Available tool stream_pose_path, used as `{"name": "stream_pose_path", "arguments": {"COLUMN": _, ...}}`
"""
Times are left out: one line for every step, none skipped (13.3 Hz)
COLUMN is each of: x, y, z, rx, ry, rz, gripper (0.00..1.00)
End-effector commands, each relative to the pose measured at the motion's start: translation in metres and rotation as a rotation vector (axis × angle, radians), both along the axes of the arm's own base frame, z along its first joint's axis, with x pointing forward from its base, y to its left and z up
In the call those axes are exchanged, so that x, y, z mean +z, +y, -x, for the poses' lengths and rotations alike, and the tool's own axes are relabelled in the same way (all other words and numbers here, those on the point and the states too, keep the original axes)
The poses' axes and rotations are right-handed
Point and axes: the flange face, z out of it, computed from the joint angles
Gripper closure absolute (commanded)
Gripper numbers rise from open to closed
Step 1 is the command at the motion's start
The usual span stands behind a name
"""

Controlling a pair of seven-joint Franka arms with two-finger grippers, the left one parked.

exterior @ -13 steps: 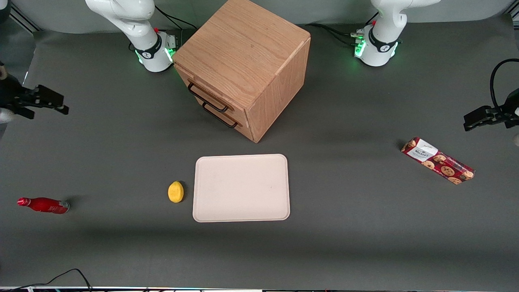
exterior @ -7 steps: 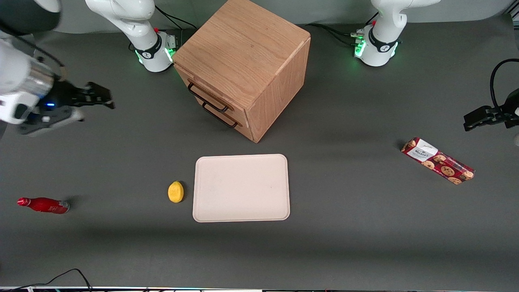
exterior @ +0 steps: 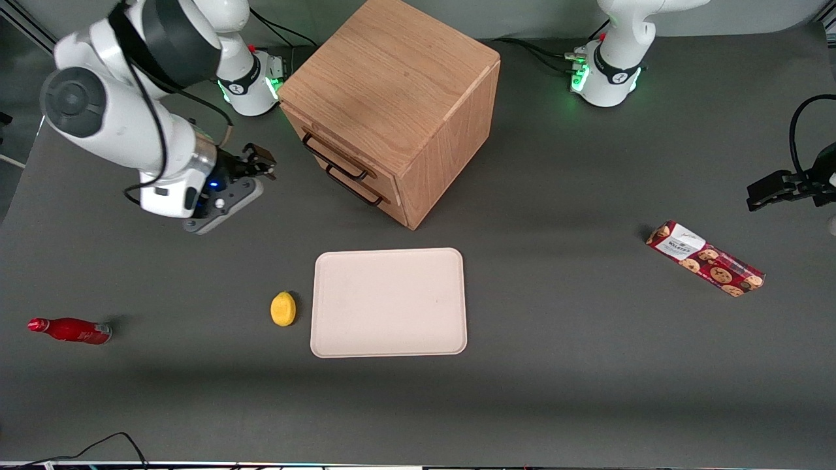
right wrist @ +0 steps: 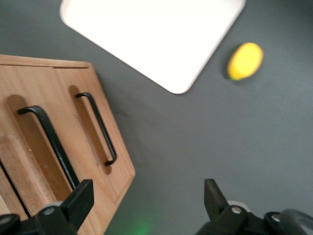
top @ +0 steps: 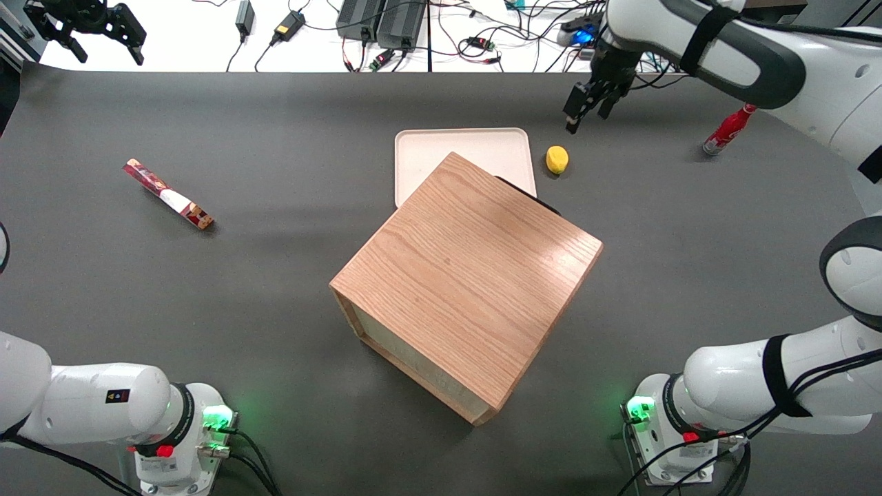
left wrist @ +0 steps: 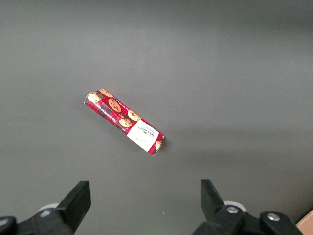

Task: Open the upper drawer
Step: 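Move the right gripper toward the upper drawer's black handle, then hook the right gripper onto the upper drawer's black bar handle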

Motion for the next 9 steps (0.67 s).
{"name": "stream_pose_path", "arguments": {"x": -0.017, "y": 0.013, "z": 0.009, "rx": 0.044, "ry": 0.002, "rz": -0.07, "gripper": 0.0}}
{"name": "stream_pose_path", "arguments": {"x": -0.024, "y": 0.025, "z": 0.015, "rx": 0.067, "ry": 0.01, "rz": -0.097, "gripper": 0.0}}
{"name": "stream_pose_path", "arguments": {"x": -0.032, "y": 0.038, "z": 0.022, "rx": 0.082, "ry": 0.017, "rz": -0.116, "gripper": 0.0}}
{"name": "stream_pose_path", "arguments": {"x": -0.042, "y": 0.044, "z": 0.026, "rx": 0.089, "ry": 0.015, "rz": -0.118, "gripper": 0.0}}
{"name": "stream_pose_path", "arguments": {"x": -0.05, "y": 0.053, "z": 0.032, "rx": 0.101, "ry": 0.011, "rz": -0.117, "gripper": 0.0}}
{"name": "stream_pose_path", "arguments": {"x": -0.057, "y": 0.058, "z": 0.036, "rx": 0.106, "ry": 0.011, "rz": -0.118, "gripper": 0.0}}
{"name": "stream_pose_path", "arguments": {"x": -0.065, "y": 0.06, "z": 0.039, "rx": 0.108, "ry": 0.014, "rz": -0.116, "gripper": 0.0}}
{"name": "stream_pose_path", "arguments": {"x": -0.07, "y": 0.068, "z": 0.046, "rx": 0.121, "ry": 0.018, "rz": -0.119, "gripper": 0.0}}
{"name": "stream_pose_path", "arguments": {"x": -0.077, "y": 0.071, "z": 0.051, "rx": 0.129, "ry": 0.028, "rz": -0.115, "gripper": 0.0}}
